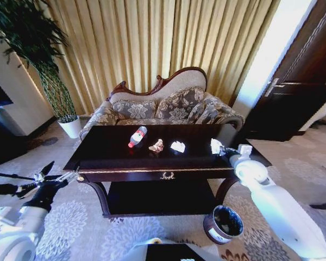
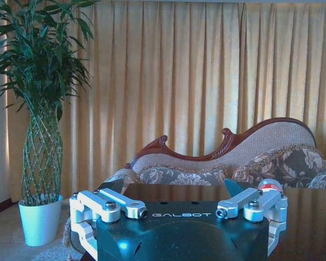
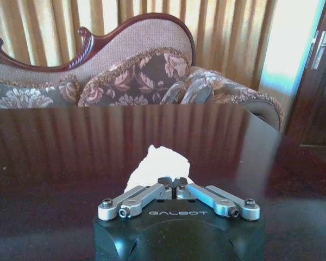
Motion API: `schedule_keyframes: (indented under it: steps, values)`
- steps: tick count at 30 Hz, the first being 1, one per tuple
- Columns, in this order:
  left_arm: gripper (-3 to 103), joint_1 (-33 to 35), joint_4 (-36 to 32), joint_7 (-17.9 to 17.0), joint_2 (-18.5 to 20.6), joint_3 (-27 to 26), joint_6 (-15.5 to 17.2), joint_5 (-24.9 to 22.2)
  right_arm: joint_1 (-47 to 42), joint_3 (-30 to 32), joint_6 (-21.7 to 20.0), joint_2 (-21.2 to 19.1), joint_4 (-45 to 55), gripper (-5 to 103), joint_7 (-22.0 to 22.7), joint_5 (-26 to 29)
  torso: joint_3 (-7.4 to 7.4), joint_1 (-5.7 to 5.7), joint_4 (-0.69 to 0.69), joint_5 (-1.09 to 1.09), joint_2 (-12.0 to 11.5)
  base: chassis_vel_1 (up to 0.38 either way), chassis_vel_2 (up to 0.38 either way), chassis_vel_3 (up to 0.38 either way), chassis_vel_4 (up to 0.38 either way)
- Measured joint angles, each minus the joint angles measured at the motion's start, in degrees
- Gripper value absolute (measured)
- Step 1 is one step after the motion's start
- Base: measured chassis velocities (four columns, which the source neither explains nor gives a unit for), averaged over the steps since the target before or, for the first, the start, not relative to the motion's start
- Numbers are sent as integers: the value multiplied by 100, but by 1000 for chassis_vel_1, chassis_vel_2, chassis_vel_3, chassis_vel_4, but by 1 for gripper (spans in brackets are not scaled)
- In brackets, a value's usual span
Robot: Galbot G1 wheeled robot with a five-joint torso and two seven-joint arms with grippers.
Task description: Move to the front of the table and place the trash on the table into the trash bin.
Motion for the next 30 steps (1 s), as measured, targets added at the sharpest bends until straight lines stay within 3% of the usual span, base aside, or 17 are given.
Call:
schedule_keyframes:
  steps: [3,5,7,12,17,23,30]
  values:
    - [100,-1,-10,-1,0,4,1,0,-73,72,214,9,53,0,-105,-17,0,0,0,0,0,0,0,0,0]
    - [100,-2,-16,-2,1,5,2,0,-224,196,717,47,208,0,-324,-89,0,0,1,0,0,0,0,0,0]
    - [100,-4,-18,-2,2,5,2,0,-267,232,812,58,255,0,-379,-114,0,0,1,0,0,0,0,0,0]
    - [100,-14,-56,-11,9,16,3,0,-921,746,1422,189,1091,0,-851,-155,0,0,0,0,0,0,0,0,0]
    - [100,-14,-79,-27,32,26,9,-6,-1415,1016,1600,331,1591,0,-953,-251,-1,0,0,-1,0,0,0,0,0]
    - [100,-47,-87,-28,176,22,36,-108,-2059,1120,1799,720,2033,0,-1158,-921,0,0,-1,0,0,0,0,0,0]
    - [100,-124,-213,-180,206,8,258,-242,-2287,1089,1752,933,2263,0,-1170,-1128,0,0,1,0,1,0,0,0,0]
